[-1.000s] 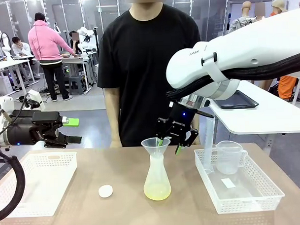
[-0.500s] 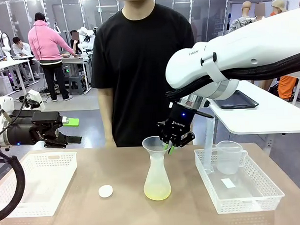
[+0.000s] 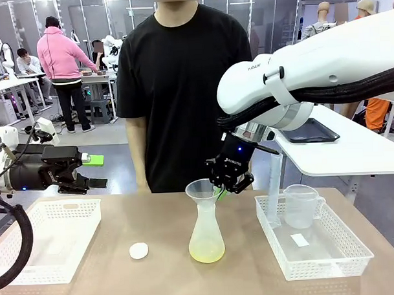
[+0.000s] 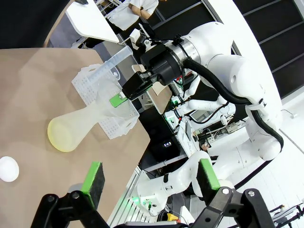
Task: Prepare the solutions needed for the experiment.
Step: Once the solution is in the Big flask , pick up the Plastic Funnel and place it back into the right Organizing basket.
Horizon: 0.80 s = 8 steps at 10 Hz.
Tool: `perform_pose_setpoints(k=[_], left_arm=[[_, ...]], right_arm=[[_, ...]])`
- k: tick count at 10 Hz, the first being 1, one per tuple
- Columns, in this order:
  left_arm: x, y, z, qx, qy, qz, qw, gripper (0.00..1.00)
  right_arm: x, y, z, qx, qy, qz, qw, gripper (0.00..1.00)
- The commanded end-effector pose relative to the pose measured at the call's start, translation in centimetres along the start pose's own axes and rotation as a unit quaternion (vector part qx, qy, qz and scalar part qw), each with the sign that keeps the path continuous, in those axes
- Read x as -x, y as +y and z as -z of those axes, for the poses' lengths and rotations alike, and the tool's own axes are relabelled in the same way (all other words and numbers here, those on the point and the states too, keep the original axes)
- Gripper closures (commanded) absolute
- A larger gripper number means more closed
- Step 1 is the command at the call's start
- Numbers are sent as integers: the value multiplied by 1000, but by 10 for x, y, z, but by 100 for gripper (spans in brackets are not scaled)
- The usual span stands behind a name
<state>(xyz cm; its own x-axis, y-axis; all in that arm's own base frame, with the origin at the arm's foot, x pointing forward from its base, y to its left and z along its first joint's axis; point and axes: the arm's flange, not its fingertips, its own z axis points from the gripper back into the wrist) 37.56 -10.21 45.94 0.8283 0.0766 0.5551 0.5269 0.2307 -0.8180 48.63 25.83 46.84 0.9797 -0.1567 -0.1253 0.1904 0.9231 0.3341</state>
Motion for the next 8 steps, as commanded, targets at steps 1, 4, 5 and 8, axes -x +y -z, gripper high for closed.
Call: perform_pose_setpoints(k=[1,4,5,8], left_arm=[[1,-3,0,0,6,-3,1000,0],[1,-3,0,0,6,-3,1000,0],[1,-3,0,0,6,-3,1000,0],[1,-3,0,0,6,-3,1000,0]], right_arm=[[1,2,12,0,9,15,1000,100],[8,5,7,-15,-1,-2,1000,100],[10,5,7,-18,-6,-6,1000,100],[22,8,-4,-39,-27,-30,998,100]])
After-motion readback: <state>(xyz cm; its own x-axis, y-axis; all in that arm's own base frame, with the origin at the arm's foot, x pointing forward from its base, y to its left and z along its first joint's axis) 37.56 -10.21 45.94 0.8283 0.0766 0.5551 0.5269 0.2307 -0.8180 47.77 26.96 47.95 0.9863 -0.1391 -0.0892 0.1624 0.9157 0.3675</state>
